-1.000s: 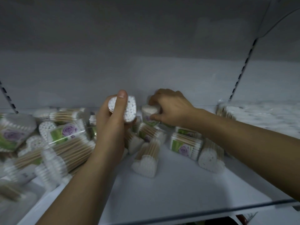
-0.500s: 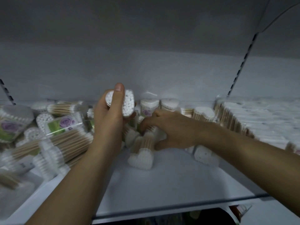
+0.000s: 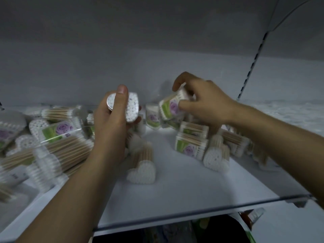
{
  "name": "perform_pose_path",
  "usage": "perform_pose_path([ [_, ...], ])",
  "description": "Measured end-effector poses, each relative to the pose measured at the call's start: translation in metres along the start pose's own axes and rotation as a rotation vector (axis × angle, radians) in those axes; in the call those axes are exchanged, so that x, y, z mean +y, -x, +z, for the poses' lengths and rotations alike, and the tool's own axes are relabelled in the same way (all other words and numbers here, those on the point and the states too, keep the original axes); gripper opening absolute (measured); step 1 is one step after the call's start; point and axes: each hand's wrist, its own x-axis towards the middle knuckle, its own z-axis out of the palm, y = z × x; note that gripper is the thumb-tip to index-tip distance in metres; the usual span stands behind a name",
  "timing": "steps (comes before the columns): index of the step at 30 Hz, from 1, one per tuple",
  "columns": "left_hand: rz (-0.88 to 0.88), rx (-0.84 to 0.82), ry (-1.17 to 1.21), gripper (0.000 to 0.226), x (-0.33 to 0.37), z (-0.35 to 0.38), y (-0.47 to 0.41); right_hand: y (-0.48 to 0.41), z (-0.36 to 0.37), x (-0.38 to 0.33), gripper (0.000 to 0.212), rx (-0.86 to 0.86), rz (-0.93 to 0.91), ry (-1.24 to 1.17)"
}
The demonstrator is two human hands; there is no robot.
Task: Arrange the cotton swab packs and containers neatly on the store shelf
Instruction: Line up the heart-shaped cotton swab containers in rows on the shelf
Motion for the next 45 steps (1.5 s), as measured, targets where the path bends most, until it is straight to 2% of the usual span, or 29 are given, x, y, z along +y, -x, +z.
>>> perform_pose_path([
  [6, -0.005, -0.022, 0.008, 0.029, 0.001, 0.0, 0.001, 0.007, -0.003, 0.027, 0.039, -0.156, 0.012, 0.053],
  [12, 0.001, -0.044, -0.02, 0.027, 0.001, 0.0, 0.004, 0.016, 0.005, 0.025, 0.035, -0.199, 0.016, -0.086],
  [16, 0.0, -0.048, -0.022, 0.026, 0.001, 0.0, 0.004, 0.013, 0.003, 0.019, 0.036, -0.255, -0.024, 0.006],
  [20, -0.026, -0.08, -0.008, 0.027, 0.001, -0.001, 0.003, 0.007, 0.0, 0.022, 0.049, -0.144, 0.045, 0.097],
  [26, -0.168, -0.163, 0.111, 0.029, -0.005, 0.0, 0.001, -0.001, 0.01, 0.024, 0.047, -0.119, 0.085, 0.175],
  [32, -0.097, -0.198, 0.018, 0.033, -0.007, 0.0, 0.003, -0.005, 0.022, 0.026, 0.045, -0.074, 0.122, 0.195],
  [34, -0.076, -0.204, 0.006, 0.033, -0.005, 0.001, 0.004, -0.004, 0.022, 0.025, 0.047, -0.072, 0.081, 0.223],
  [36, -0.076, -0.217, -0.011, 0.034, -0.003, 0.001, 0.005, -0.001, 0.016, 0.017, 0.056, 0.0, -0.033, 0.214],
  [39, -0.071, -0.253, -0.113, 0.043, 0.001, 0.001, 0.006, 0.008, 0.005, -0.014, 0.074, 0.05, -0.325, 0.034],
  [42, -0.067, -0.295, -0.159, 0.053, 0.001, 0.003, 0.009, 0.006, 0.009, -0.035, 0.071, 0.014, -0.524, -0.053],
  [43, -0.072, -0.287, -0.157, 0.051, 0.002, 0.005, 0.01, 0.002, 0.011, -0.037, 0.066, 0.004, -0.544, -0.058],
  [45, -0.098, -0.221, -0.127, 0.043, 0.002, 0.005, 0.01, -0.003, 0.012, -0.036, 0.061, -0.008, -0.471, -0.042],
])
